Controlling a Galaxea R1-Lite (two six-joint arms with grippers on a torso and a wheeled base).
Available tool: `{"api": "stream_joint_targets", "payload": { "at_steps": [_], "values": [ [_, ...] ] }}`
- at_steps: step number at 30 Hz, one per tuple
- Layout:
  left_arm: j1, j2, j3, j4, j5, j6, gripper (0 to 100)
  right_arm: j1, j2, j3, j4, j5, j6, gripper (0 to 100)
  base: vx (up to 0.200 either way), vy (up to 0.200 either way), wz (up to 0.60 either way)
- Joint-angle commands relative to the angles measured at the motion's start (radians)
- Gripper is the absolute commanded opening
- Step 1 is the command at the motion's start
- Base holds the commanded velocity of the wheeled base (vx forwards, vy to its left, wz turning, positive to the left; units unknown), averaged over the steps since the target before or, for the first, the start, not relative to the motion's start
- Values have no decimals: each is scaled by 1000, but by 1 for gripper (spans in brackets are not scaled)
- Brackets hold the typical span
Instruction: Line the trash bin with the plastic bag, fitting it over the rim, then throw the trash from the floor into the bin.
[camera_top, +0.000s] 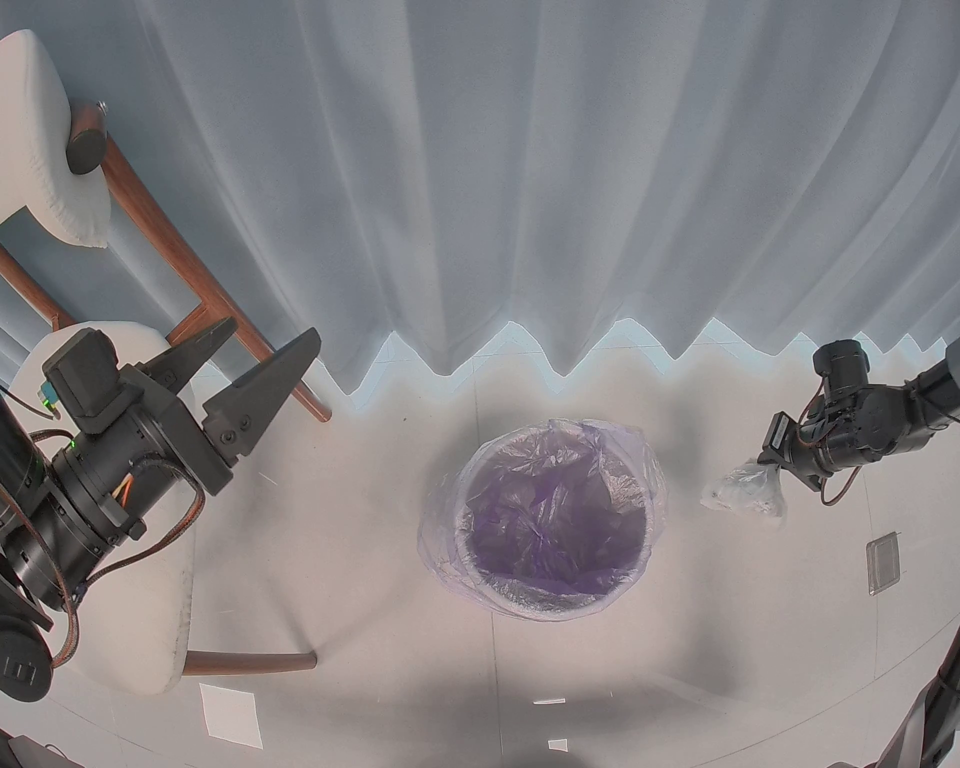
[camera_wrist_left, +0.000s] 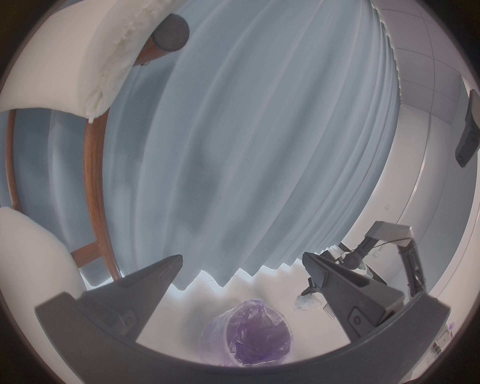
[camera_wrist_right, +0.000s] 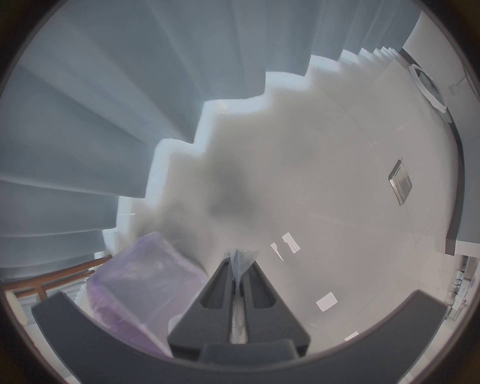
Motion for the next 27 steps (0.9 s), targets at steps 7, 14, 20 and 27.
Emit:
{"api": "stream_joint_targets", "payload": {
  "at_steps": [7,14,20,27],
  "values": [
    [18,-78,55,-5,-4,9,100,187,-467,200,-2,24,-2,0,0,0,0],
    [33,-138,140,-6,-19,8,100,354,-534,249,-5,13,-7,0,0,0,0],
    [34,-175,200,-9,-65,11,100,456,-514,257,-86,-12,-14,0,0,0,0],
    [130,-231,256,0,-70,11,100,512,-421,321,-318,-78,-139,0,0,0,0]
  ]
}}
